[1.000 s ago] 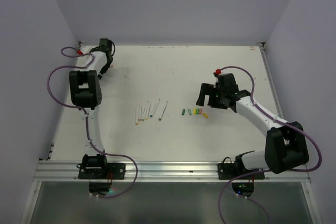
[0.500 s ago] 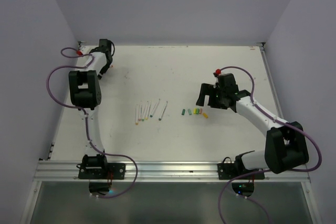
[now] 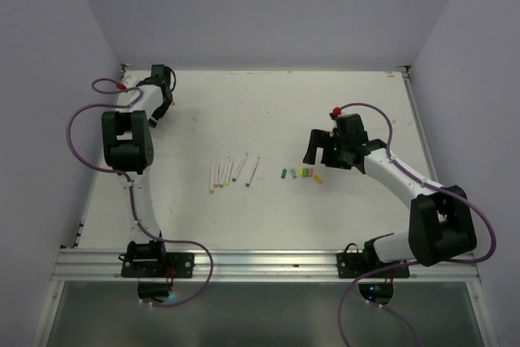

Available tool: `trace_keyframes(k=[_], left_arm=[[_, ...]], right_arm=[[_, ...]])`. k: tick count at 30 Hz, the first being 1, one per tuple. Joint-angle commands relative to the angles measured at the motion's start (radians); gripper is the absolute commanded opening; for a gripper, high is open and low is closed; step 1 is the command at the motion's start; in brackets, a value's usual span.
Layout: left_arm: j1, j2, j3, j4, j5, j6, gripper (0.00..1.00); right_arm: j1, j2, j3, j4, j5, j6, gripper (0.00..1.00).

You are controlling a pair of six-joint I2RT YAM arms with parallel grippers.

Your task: Open the pen caps

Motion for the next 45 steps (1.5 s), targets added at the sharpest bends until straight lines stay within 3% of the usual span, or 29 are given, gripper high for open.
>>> trace_keyframes(k=[1,34,39,45], left_arm=[[0.013,-0.045,-0.003,-0.013,-0.004,0.006,0.77],[0.019,-0.063,-0.031,0.116,0.043,-0.027,0.76],[0.025,-0.025,0.025,0.035,0.014,-0.06,0.75],[0.037,0.112,0.222,-0.217,0.013,-0.116,0.75]], right_arm=[[0.003,0.007,-0.005,0.031,-0.003,0.006,0.99],[0.004,0.042,-0.005,0.045,-0.016,0.017,0.99],[0.006,0.038,-0.002,0.044,-0.016,0.014,0.98],[0.006,0.038,-0.003,0.048,-0.013,0.017,0.98]])
